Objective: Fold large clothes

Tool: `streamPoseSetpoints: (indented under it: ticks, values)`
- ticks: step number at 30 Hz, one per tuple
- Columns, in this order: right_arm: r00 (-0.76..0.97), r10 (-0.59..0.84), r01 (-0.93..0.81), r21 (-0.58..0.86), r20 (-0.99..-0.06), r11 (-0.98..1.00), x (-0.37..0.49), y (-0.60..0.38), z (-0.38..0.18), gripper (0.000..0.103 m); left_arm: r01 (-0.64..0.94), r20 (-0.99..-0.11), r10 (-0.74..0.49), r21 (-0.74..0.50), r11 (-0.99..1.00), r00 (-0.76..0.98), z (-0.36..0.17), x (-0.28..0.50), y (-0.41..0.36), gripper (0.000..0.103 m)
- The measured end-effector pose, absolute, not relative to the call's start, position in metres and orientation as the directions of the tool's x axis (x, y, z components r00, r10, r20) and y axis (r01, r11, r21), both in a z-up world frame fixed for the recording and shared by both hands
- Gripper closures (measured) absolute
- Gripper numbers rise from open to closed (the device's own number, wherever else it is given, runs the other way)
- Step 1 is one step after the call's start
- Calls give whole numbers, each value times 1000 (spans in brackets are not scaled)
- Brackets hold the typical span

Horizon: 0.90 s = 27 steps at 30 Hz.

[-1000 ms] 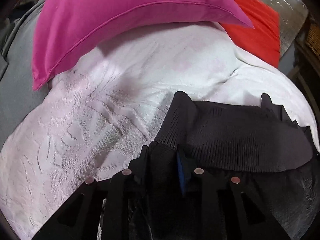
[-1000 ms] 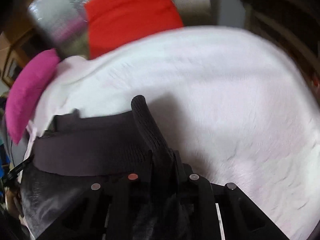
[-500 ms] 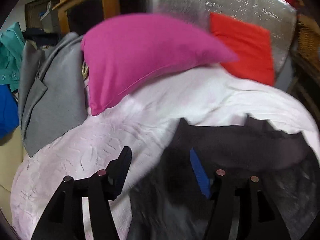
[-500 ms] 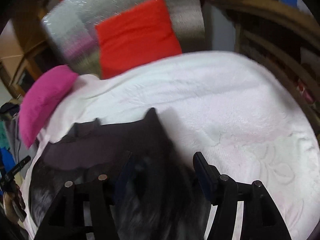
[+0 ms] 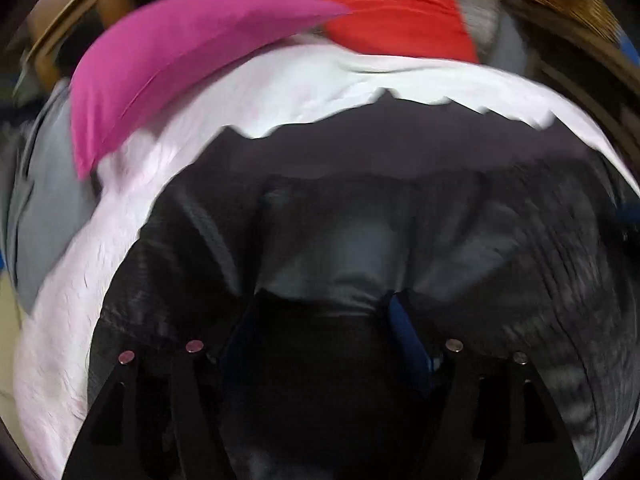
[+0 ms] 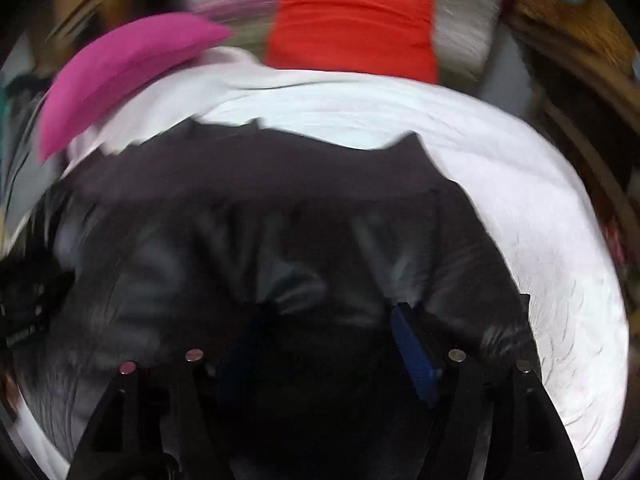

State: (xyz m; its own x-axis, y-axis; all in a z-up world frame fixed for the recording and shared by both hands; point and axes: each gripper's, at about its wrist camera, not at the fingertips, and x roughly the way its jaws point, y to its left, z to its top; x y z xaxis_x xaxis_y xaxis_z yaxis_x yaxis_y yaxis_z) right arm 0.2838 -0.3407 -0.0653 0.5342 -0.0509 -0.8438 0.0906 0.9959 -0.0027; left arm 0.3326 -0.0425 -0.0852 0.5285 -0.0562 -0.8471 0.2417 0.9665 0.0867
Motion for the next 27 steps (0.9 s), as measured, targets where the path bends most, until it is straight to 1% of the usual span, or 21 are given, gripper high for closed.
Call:
streamPoseSetpoints:
  ticks: [3, 6, 9, 10, 13, 16, 19, 21, 23, 25, 26, 27]
  values:
    - [530, -82, 122, -19, -844, 992, 293, -350, -74, 31, 230, -843, -30, 111, 967, 536, -90, 338, -44, 31]
    - [529, -85, 165, 4, -845, 986, 301, -359, -75, 30, 214, -840, 8, 147, 966, 543, -91, 340, -50, 30]
    - [545, -67, 207, 57, -836, 977, 291, -368, -56, 30, 192, -853, 6, 125, 973, 521, -78, 339, -46, 31]
    - [569, -51, 208, 83, -821, 975, 281, -371, -47, 29, 174, -849, 6, 116, 978, 529, -70, 335, -41, 31]
    - [636, -47, 198, 104, -770, 975, 250, -368, -17, 28, 139, -808, -20, 77, 987, 588, -45, 312, -23, 31]
    - [660, 2, 153, 137, -751, 979, 235, -351, -4, 23, 157, -796, -57, 49, 986, 603, -32, 289, -26, 31]
    - [650, 31, 90, 117, -760, 989, 227, -327, -10, 22, 205, -794, -99, 33, 978, 600, -33, 269, -40, 31]
    - [623, 32, 57, 87, -782, 995, 235, -313, -24, 22, 245, -798, -110, 49, 968, 593, -40, 257, -56, 31]
    - [584, 15, 58, 60, -812, 996, 243, -306, -48, 22, 266, -809, -91, 83, 960, 581, -51, 253, -68, 31]
    - [558, -4, 78, 48, -830, 996, 241, -307, -65, 18, 272, -819, -60, 119, 955, 571, -65, 254, -74, 29]
    - [563, -20, 87, 35, -826, 996, 242, -308, -69, 17, 263, -823, -55, 117, 958, 566, -71, 258, -72, 26]
    - [564, -30, 92, 26, -825, 995, 244, -308, -71, 16, 256, -827, -54, 111, 960, 560, -75, 261, -71, 25]
